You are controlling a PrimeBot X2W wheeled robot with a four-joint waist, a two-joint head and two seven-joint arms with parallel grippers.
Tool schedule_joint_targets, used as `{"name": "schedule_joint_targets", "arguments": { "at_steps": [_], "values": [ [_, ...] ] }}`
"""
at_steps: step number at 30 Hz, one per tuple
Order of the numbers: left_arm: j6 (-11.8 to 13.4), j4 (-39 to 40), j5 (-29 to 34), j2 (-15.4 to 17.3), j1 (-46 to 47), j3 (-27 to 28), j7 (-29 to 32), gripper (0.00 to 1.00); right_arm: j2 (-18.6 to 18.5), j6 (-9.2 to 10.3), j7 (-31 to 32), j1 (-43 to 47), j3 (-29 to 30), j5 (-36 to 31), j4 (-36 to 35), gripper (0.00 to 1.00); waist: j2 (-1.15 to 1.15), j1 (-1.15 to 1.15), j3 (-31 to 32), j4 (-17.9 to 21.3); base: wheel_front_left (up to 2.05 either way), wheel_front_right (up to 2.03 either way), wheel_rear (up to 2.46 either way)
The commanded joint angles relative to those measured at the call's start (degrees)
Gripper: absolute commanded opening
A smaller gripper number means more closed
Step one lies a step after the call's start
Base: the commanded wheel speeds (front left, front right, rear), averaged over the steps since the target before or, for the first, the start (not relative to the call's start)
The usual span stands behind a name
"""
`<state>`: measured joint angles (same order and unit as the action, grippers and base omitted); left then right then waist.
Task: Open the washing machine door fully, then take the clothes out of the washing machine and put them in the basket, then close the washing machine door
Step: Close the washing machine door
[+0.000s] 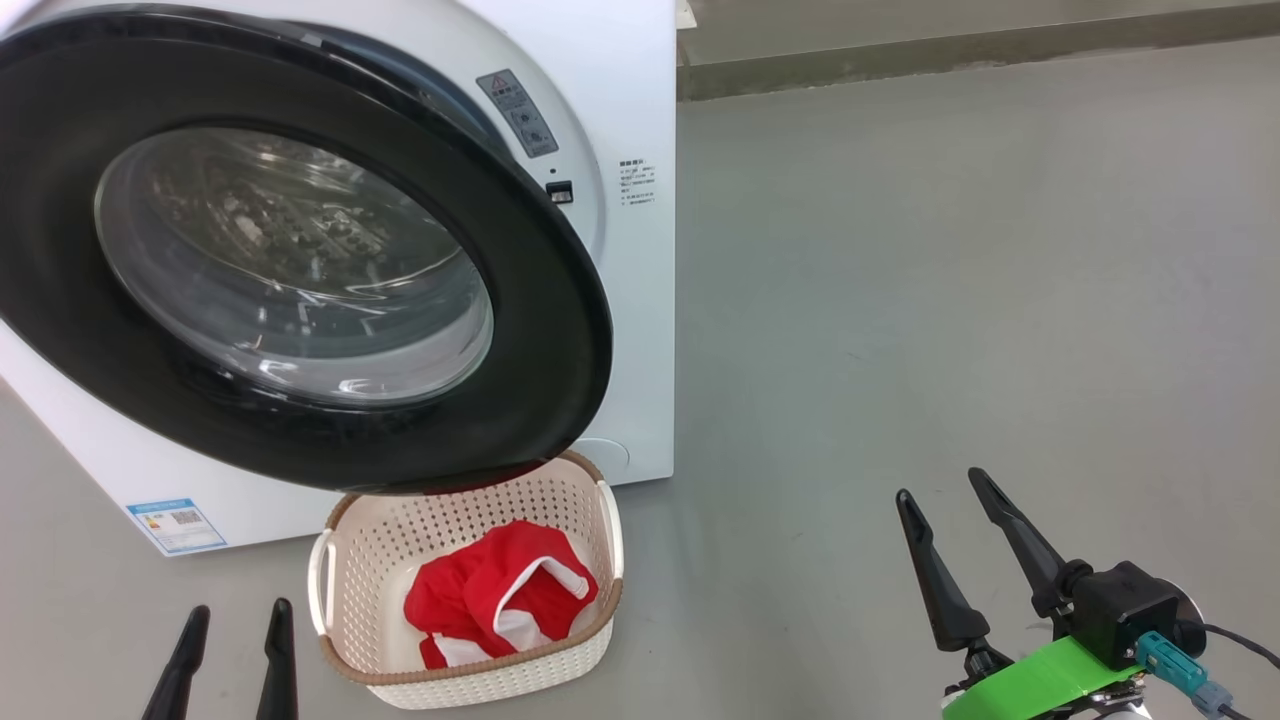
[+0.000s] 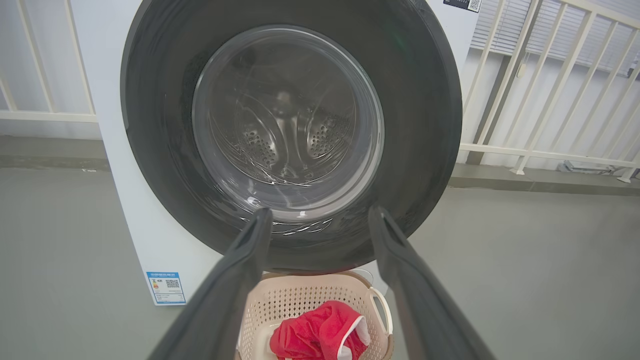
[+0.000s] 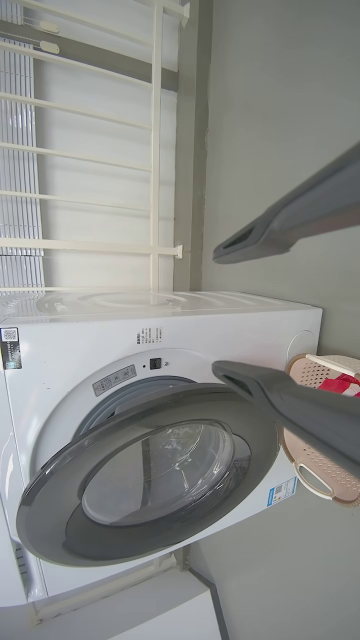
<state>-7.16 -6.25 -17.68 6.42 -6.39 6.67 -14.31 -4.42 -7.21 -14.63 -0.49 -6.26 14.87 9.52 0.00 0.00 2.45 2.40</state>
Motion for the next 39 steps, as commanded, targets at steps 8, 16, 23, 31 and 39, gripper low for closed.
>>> {"name": "schedule_joint_targets", "arguments": {
  "at_steps": [8, 16, 23, 31, 39],
  "values": [
    [-0.32, 1.35, 0.74, -0.02, 0.65, 1.95, -0.69, 1.00, 0.05, -0.28, -0.37, -1.30, -1.11, 0.53, -1.36, 1.00, 0.00, 0.00, -0.11, 0.20, 0.00, 0.00, 0.00],
    [-0.32, 1.24, 0.90, -0.19, 0.69, 1.37, -0.69, 1.00, -0.15, -0.28, -0.37, -2.21, -2.21, 1.47, -0.36, 0.45, 0.00, 0.00, -0.52, 0.05, 0.00, 0.00, 0.00],
    [-0.32, 1.57, 1.99, -0.19, 1.45, 0.94, -0.69, 1.00, -0.71, -0.28, -0.37, -6.15, -5.60, 3.23, 3.22, 0.00, 0.00, 0.00, -1.75, -1.12, 0.00, 0.00, 0.00],
    [-0.33, 2.30, 2.93, -0.38, 3.55, -0.67, -0.69, 1.00, 0.50, -0.28, -0.37, -16.35, -11.73, 5.64, 11.98, 0.00, 0.00, 0.00, -4.84, -3.65, 0.00, 0.00, 0.00],
    [-0.33, 2.02, 2.86, -1.43, 6.15, -1.83, -0.69, 1.00, 1.05, -0.28, -0.37, -25.70, -18.19, 7.38, 16.73, 0.00, 0.00, 0.00, -9.19, -6.97, 0.00, 0.00, 0.00]
  ]
}}
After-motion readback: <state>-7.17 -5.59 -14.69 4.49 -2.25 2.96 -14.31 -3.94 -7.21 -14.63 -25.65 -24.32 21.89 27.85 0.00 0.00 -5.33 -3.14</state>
